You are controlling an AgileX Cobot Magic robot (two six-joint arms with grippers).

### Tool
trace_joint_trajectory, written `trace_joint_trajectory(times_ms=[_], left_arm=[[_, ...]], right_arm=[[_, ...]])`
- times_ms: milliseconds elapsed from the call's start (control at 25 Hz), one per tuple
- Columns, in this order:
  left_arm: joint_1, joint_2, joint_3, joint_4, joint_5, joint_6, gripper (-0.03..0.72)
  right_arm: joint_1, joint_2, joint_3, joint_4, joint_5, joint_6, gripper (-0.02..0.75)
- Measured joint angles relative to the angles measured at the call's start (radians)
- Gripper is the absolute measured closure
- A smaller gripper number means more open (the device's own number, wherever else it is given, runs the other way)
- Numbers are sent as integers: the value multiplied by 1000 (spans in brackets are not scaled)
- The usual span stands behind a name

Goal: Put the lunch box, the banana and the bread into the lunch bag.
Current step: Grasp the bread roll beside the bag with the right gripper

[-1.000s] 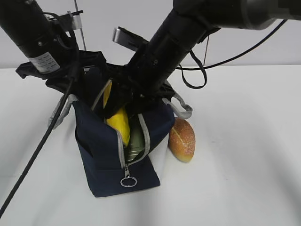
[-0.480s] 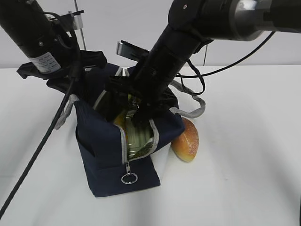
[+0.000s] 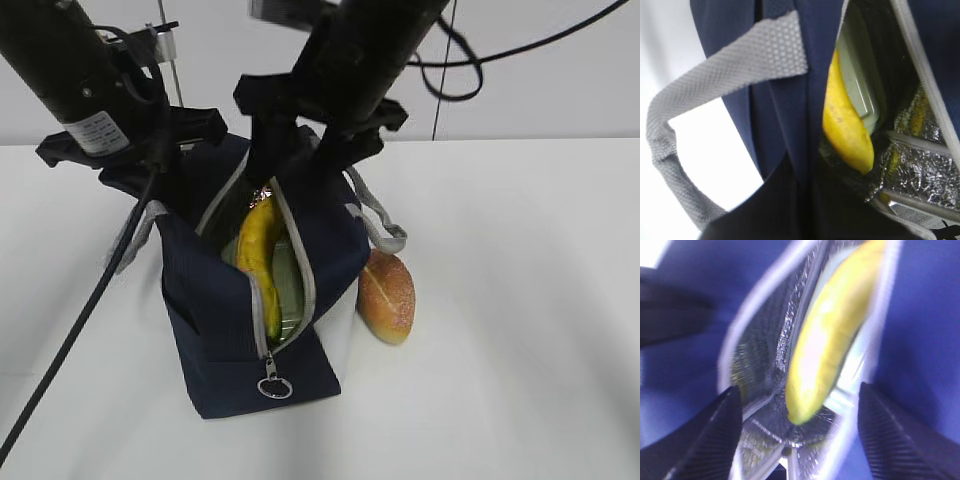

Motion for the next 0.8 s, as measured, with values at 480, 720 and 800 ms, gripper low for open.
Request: trace_joint_trajectory(times_ms=[480, 720, 800], left_arm=[[0, 0, 0, 0, 0, 0, 691], [0, 0, 0, 0, 0, 0, 691], [0, 0, 0, 0, 0, 0, 691]], right_arm=[[0, -355, 260, -378, -57, 126, 222], [0, -496, 572, -447, -205, 158, 222], [0, -503, 651, -447, -235, 167, 222]])
